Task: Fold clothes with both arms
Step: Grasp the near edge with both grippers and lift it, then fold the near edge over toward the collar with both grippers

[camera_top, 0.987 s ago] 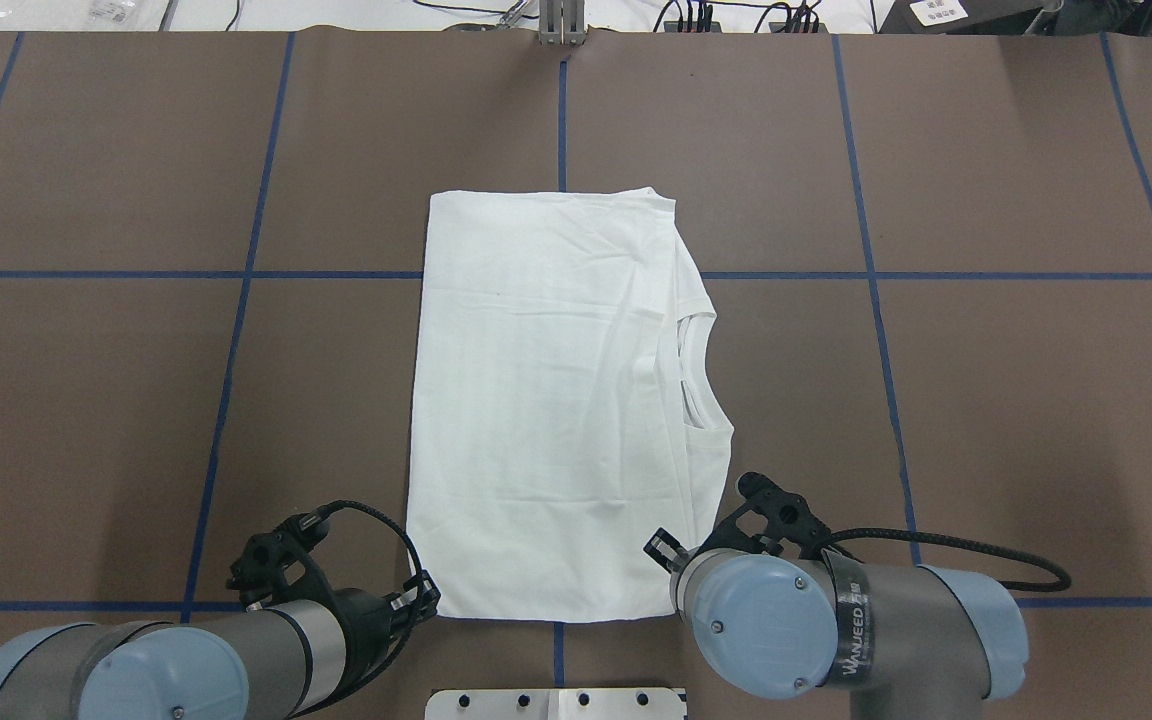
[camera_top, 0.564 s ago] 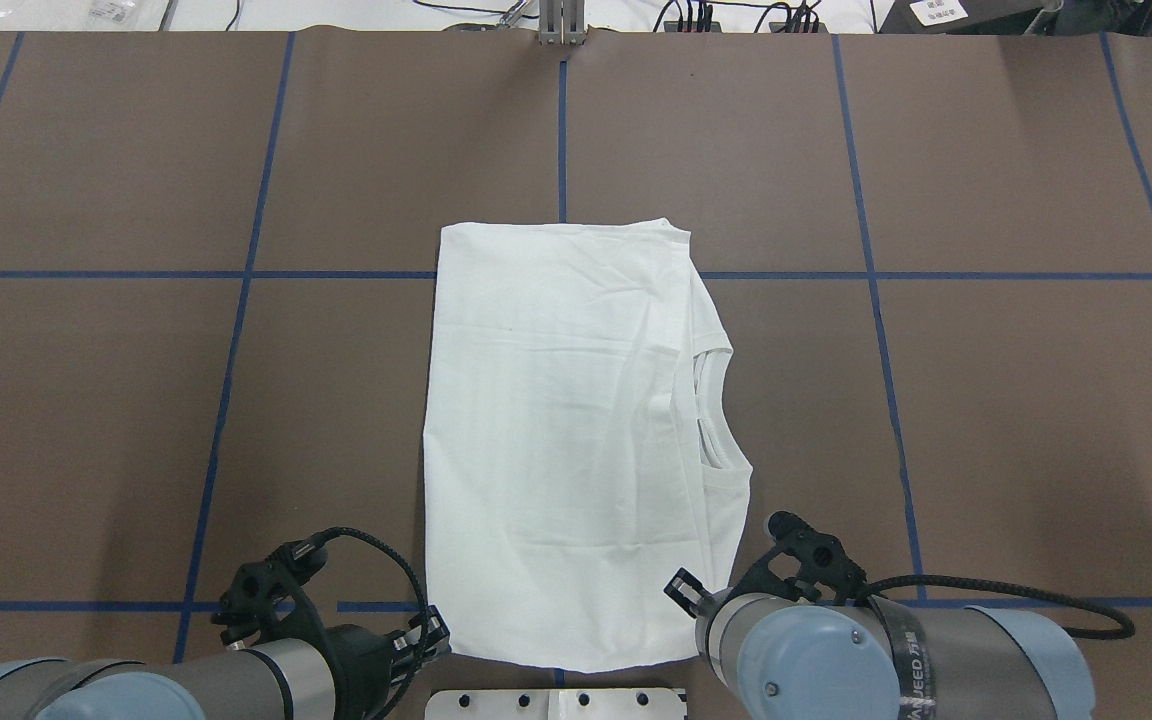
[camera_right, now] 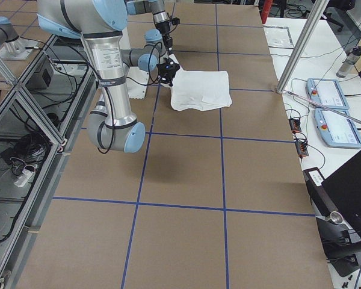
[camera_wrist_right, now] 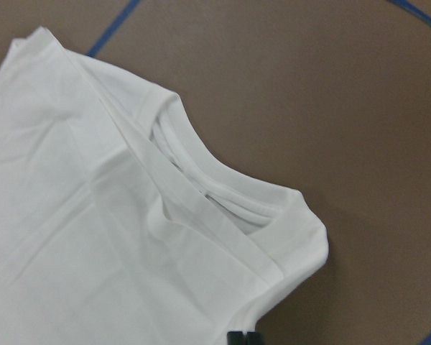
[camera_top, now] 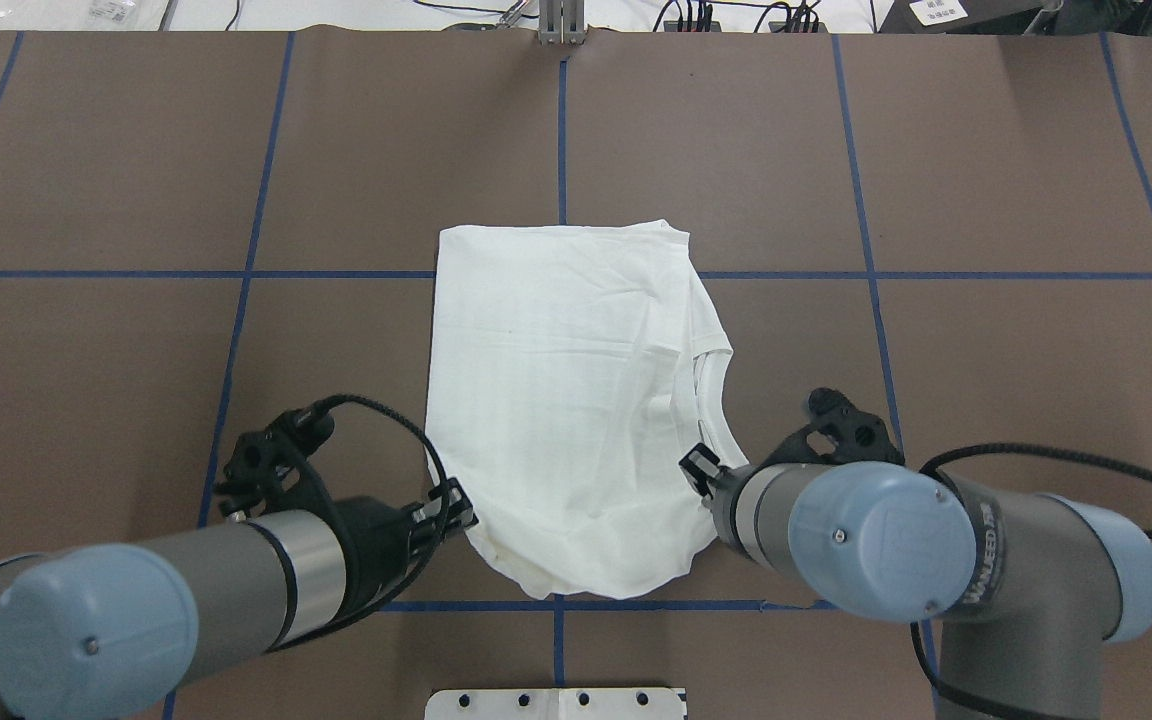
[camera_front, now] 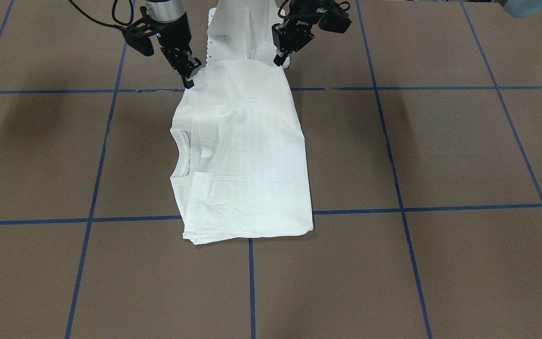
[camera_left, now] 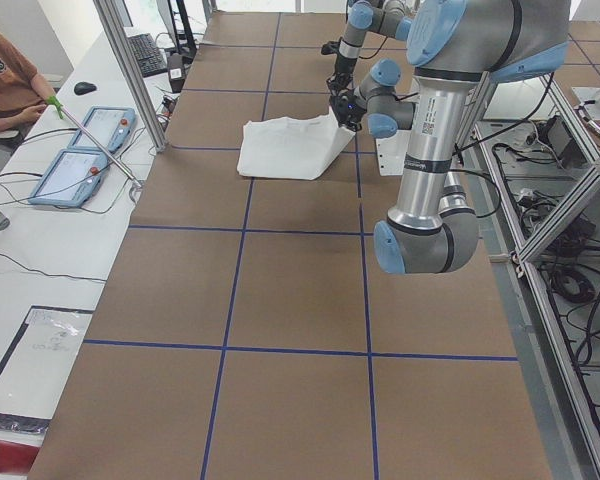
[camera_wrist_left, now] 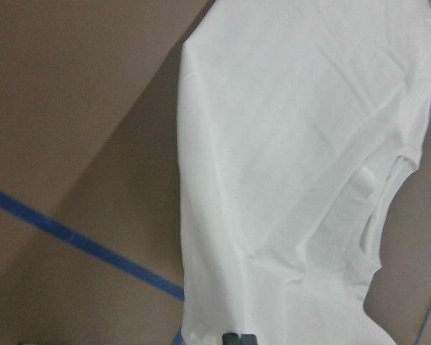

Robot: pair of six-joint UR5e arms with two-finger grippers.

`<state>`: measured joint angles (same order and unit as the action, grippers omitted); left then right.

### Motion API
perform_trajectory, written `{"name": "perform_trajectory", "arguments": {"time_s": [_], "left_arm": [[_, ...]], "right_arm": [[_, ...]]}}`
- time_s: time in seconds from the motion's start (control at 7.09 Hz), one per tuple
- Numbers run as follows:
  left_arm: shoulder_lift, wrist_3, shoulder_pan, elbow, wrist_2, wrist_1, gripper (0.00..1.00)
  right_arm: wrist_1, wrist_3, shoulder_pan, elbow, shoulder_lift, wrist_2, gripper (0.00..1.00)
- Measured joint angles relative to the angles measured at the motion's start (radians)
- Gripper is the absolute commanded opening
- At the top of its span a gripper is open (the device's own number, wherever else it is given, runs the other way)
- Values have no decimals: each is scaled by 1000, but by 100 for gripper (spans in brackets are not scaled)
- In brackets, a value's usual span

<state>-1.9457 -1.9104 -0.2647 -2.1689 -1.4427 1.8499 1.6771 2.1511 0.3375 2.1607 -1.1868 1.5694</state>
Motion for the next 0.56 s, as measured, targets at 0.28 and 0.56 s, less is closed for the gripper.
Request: {"name": "perform_trajectory", "arguments": {"time_s": [0.28,0.56], "left_arm": [[-106,171,-179,164,-38,-5,0],[-161,257,-275,361,-46,112,0]], "right_arm": [[-16,-152,177,-191,130,79,0],[-44,-270,288,-421,260,139,0]]}}
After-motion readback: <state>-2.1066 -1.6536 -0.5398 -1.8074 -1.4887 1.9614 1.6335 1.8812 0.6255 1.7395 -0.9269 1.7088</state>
